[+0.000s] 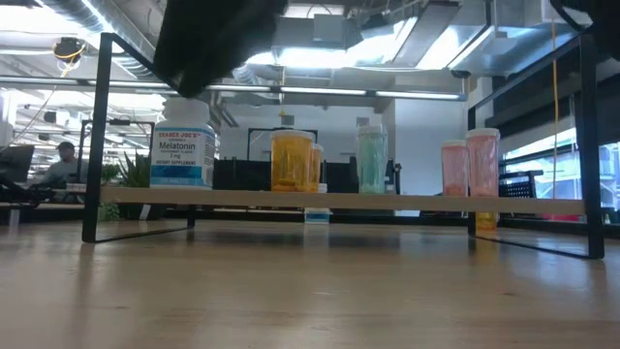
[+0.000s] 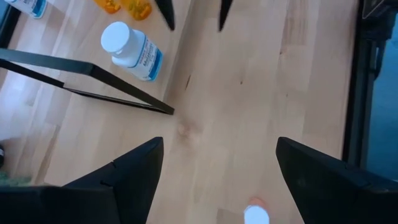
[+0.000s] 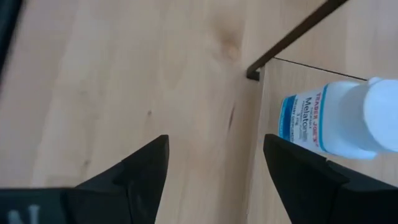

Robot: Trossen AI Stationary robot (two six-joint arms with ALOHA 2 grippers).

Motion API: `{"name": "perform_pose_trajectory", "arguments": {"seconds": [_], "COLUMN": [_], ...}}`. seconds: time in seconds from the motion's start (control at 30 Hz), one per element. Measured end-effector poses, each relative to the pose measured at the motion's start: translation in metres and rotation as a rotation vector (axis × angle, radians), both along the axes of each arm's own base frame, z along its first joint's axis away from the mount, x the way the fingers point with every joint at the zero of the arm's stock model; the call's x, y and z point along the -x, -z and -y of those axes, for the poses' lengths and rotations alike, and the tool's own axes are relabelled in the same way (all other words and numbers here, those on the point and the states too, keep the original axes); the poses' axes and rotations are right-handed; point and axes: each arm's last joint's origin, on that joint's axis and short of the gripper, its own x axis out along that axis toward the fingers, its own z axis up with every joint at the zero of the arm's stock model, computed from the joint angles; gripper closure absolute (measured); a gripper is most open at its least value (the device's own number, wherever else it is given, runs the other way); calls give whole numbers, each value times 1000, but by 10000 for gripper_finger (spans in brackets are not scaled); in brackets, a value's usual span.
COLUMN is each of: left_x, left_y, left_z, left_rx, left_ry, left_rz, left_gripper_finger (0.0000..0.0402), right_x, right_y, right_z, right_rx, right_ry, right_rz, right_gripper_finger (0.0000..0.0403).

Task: Pick and place medicine bottles onto shelf by color
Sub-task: Adjust the white pill bottle on the shelf

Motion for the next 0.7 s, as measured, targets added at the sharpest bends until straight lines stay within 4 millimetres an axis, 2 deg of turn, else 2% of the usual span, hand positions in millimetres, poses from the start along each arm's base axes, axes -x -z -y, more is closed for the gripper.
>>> {"name": "perform_pose_trajectory", "arguments": {"seconds": [0.2,0.43,0.7], "left_x": [3,3,3], "left_y": [0,0,0], "left_z": [2,2,2], "left_rx": [3,4,4], "left_ry": [7,7,7], "left_rz": [3,3,4], "left_gripper_finger": [95,95,95], "right_x": [-14,-22,-27], "right_y": [26,35,34], "right_z": [10,24,33], "right_rx": [8,-2,-3], "right_ry": [11,48,74], "right_rz": [-10,-14,10], "right_gripper_finger": [139,139,139]}}
